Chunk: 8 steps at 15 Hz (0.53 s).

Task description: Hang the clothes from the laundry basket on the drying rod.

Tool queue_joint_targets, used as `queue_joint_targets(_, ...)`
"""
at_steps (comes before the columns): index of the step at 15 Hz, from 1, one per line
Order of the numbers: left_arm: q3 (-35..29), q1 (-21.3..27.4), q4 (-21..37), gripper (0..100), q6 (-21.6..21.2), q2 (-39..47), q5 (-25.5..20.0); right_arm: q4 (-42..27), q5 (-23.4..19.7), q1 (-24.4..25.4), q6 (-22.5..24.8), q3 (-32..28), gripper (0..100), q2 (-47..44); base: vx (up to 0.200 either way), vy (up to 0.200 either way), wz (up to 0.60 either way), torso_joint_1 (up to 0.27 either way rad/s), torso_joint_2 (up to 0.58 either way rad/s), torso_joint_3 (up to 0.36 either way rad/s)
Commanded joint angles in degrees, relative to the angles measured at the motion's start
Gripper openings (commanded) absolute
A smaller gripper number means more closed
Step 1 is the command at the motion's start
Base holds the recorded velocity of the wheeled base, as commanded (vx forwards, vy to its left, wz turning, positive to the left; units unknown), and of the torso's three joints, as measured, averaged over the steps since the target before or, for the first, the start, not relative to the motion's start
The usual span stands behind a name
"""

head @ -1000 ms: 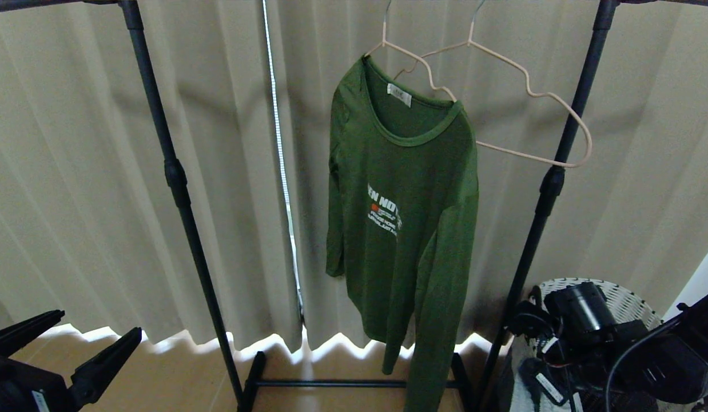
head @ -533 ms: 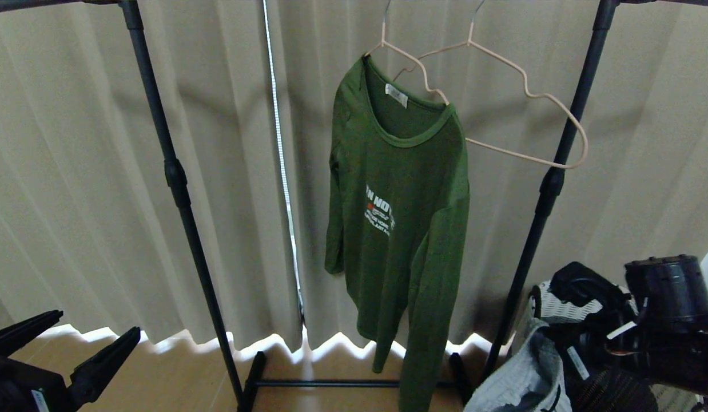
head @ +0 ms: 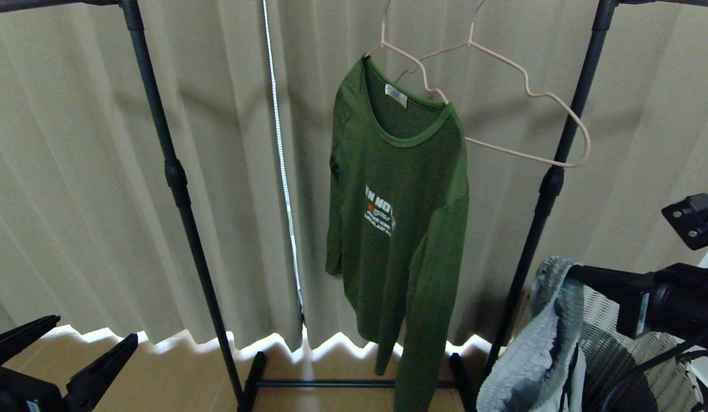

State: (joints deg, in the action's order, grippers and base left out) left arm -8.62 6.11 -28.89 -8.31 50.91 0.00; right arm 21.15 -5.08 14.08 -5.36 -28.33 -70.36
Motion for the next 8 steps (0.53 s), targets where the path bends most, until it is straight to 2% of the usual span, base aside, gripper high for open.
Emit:
queue_joint_targets(1,0.09,0.04,-0.02,100,0.05,-0.72,0.09,0.03,-0.01,0.07,0.09,-0.41,0,1.90,-0.200,0.000,0.00,-0.012,0.01,-0.002)
queue_joint_targets(6,0.27,0.13,-0.02,100,0.05,-2.22,-0.09,-0.06,-0.01,0.16,0.18,-1.90,0,0.32,-0.200,0.000,0.00,-0.001,0.00,0.002)
queue_joint_targets(8,0.18,1.28,-0.02,100,0.05,-2.04,-0.09,-0.06,-0.01,0.16,0.35,-2.96,0,-0.92,0.000,0.000,0.00,0.000,0.00,0.000)
